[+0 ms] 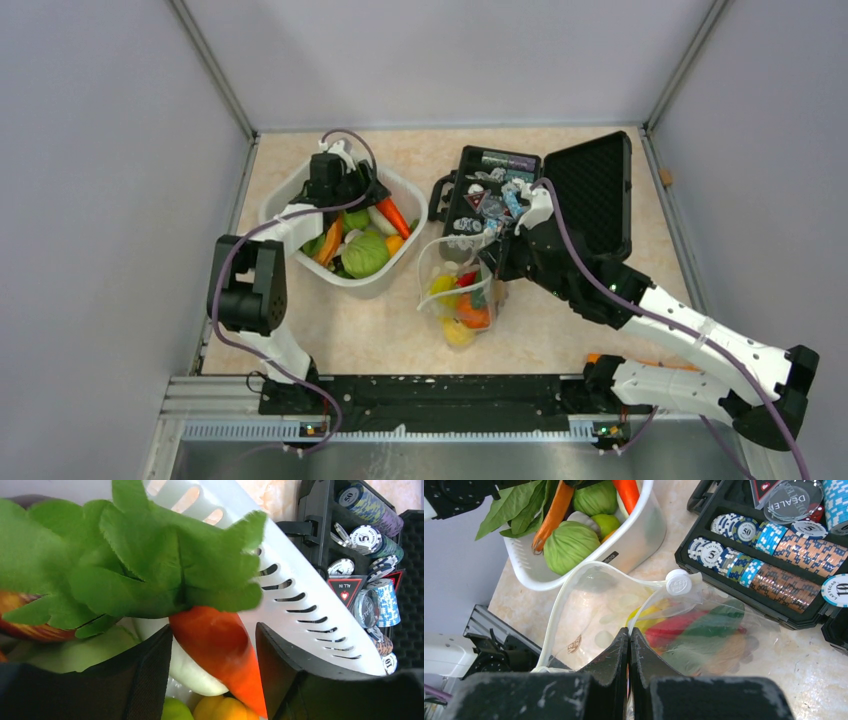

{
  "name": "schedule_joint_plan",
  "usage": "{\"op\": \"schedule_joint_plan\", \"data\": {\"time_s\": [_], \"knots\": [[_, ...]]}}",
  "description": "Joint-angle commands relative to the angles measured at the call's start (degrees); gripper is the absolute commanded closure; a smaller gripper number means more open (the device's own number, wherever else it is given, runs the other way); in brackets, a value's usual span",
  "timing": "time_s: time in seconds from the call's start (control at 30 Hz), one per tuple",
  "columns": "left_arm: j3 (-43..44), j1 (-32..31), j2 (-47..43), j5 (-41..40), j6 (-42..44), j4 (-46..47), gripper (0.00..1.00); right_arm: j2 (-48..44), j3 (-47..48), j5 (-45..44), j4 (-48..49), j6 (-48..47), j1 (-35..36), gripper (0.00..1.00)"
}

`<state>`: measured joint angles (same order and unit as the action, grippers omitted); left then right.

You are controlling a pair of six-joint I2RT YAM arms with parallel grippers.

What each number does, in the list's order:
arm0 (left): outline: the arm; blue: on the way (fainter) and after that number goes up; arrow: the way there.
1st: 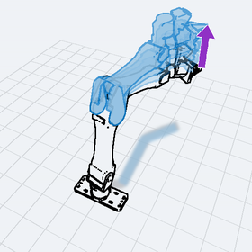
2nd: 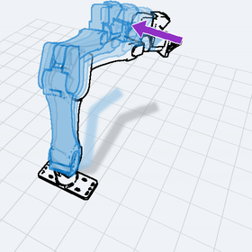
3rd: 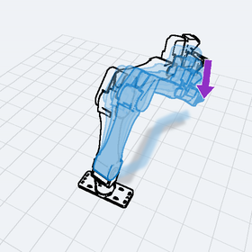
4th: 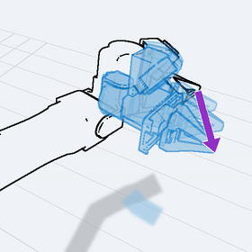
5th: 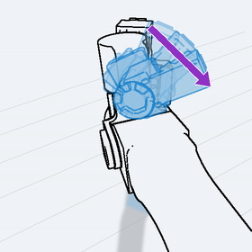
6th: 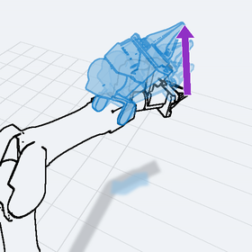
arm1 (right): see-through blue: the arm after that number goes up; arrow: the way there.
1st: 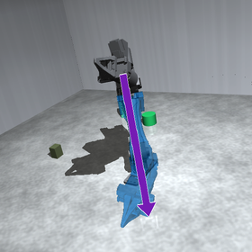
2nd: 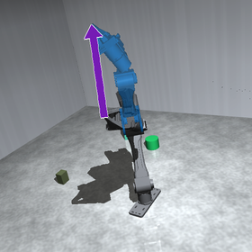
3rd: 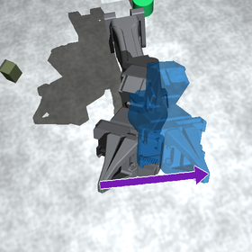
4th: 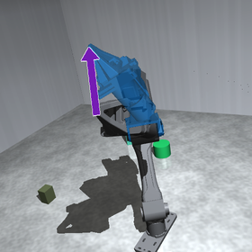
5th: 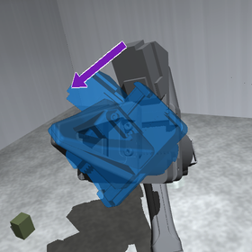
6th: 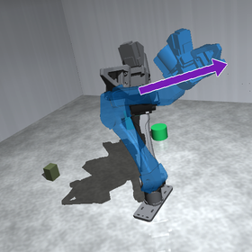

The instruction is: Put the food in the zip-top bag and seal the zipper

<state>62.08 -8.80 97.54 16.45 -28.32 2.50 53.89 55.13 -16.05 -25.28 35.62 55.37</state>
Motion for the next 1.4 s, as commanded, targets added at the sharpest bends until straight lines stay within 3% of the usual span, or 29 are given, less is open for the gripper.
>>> {"op": "schedule_joint_plan", "data": {"time_s": [0.0, 0.03, 0.13, 0.23, 0.3, 0.63, 1.03, 1.27, 1.37], "knots": [[-0.1, -0.9, 2.1, -0.5, -3.2, 7.4, 0.4, 0.1, 2.4, 0.6, 3.1, 0.3, 0.3, 1.0], [0.3, -0.9, 2.5, -0.4, -3.2, 6.5, 0.41, 0.1, 2.5, 0.6, 2.9, 0.3, 0.3, 1.0], [-1.2, -0.9, 1.5, -0.2, -3.3, 7.4, 0.58, -0.1, 2.6, 0.4, 2.6, 0.2, 0.3, 1.0], [-3.0, -0.9, -3.0, -0.7, -2.7, 7.9, 0.73, -0.2, 2.6, 0.3, 2.5, 0.2, 0.4, 1.0], [-3.5, -0.9, -7.1, -1.0, -1.2, 7.6, 0.78, -0.2, 2.6, 0.3, 2.6, 0.2, 0.3, 1.0], [-7.1, -0.8, -25.1, -2.9, 4.7, 6.7, 0.79, 0.2, 2.4, 0.9, 3.4, 0.0, 0.4, 1.0], [-14.5, -0.9, -39.9, 5.7, 7.9, 8.9, 0.77, 0.5, 1.6, 2.3, 5.8, 0.8, 0.4, 1.0], [-10.7, -0.7, -42.4, -5.2, 9.8, -9.8, 0.79, 0.8, 1.8, 3.1, 6.1, 1.2, 0.4, 1.0], [-11.5, -0.7, -45.4, -1.1, 9.8, -8.9, 0.79, 0.9, 1.1, 3.2, 6.5, 1.7, 0.3, 1.0]]}}
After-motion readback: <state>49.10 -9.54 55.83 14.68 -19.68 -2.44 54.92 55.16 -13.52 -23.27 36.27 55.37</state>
